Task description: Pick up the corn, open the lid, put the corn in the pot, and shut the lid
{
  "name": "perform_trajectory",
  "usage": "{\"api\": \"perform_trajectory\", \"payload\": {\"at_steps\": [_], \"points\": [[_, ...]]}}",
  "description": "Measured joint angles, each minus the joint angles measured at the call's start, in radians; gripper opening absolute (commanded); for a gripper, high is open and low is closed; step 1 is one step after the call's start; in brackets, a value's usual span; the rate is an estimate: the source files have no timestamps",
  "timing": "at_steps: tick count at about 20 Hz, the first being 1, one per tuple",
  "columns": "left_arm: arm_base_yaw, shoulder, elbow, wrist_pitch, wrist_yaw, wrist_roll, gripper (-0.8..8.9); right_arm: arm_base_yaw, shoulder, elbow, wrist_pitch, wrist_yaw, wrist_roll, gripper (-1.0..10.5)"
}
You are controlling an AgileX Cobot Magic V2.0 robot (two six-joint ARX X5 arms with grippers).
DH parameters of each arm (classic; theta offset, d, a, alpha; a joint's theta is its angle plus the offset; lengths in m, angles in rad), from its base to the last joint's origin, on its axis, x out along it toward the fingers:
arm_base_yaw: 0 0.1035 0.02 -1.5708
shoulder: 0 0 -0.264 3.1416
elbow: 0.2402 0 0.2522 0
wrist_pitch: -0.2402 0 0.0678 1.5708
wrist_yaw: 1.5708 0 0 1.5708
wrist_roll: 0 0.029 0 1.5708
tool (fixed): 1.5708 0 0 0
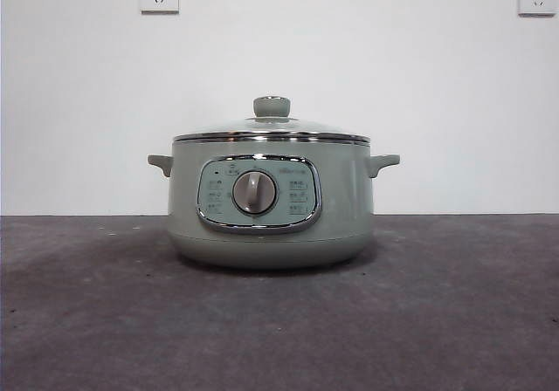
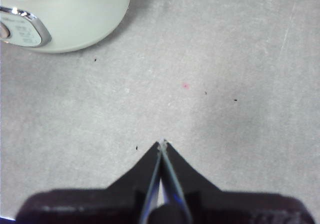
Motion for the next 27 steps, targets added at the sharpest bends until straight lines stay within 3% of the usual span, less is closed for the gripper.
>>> {"api": "perform_trajectory", "payload": {"at_steps": [4,7,9,12,16,27], "points": [[0.166,-0.380,-0.608,0.439,0.120,-0.006,-0.03,0.000,0.002,0.000,0.000,0.000,0.000,0.0],[0.290,-0.726,-1.114,0.801,0.123,-0.053,-0.03,0.000,0.006,0.000,0.000,0.005,0.000,0.0],[0.343,-0.933,-1.397,0.919,0.124,-0.078,-0.03,0.000,0.006,0.000,0.000,0.008,0.000,0.0],[0.373,-1.141,-1.687,0.899,0.122,-0.096,-0.03,0.000,0.006,0.000,0.000,0.009,0.000,0.0],[0.373,-1.231,-1.748,0.931,0.119,-0.103,-0.03,0.000,0.006,0.000,0.000,0.010,0.000,0.0],[0.324,-1.244,-1.835,1.053,0.104,-0.144,-0.03,0.000,0.007,0.000,0.000,0.011,0.000,0.0]]}}
